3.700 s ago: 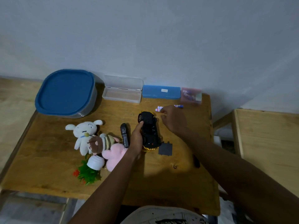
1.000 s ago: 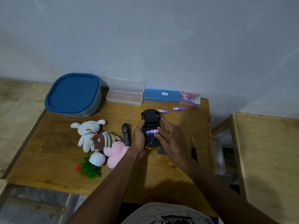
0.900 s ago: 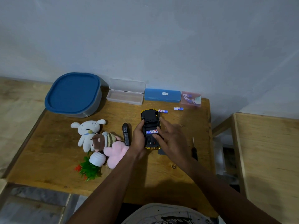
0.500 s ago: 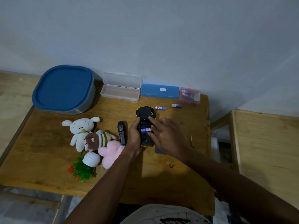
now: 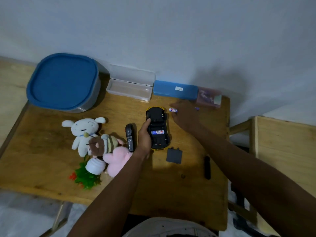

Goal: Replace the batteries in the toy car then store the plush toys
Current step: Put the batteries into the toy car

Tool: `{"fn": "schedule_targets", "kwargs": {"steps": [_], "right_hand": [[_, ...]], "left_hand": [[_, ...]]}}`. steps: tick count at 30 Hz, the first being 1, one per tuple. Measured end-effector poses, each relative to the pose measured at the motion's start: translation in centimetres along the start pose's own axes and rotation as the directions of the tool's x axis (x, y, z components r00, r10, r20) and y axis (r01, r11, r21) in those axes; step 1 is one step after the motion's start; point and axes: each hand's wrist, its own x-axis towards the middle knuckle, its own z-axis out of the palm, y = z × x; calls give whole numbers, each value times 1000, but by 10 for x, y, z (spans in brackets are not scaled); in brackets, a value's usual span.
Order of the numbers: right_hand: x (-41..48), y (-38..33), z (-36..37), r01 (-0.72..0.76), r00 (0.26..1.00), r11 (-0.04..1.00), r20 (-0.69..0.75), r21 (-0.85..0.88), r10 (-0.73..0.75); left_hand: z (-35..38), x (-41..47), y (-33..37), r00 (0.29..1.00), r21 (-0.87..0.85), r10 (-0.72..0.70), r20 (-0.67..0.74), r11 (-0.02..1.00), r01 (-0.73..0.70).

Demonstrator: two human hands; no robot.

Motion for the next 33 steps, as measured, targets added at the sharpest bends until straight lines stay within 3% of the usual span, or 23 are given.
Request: {"fn": "schedule_targets", "kwargs": {"steps": [7,11,15,17,20,23,33], "right_hand": [[-2,0,12,-42,999,999,15,-26,43],[-19,-8,6,-155,980,962,-86,224,178],[-49,-26,-2,-268,880,690,-122,672,460],[-64,-34,-2,-260,854,562,-85,785,514],[-78,-46,3,-219,868,467,-47,857,494],[-81,-55,7,-175,908,509,-62,843,415],[-76,-66,13,-65,980,872,-133,485,146]], "left_hand": [[1,0,3,999,18,7,42,1000,-8],[1,-3,5,999,40,19,34,999,-20],[2,-8,7,999,67,30,35,997,-32],[3,-9,7,999,65,26,28,997,-28],[4,-13,7,999,49,21,28,999,-22],[4,-14,7,999,23,9,33,1000,-10],[1,-12,7,1000,18,-12,10,1000,11]]}}
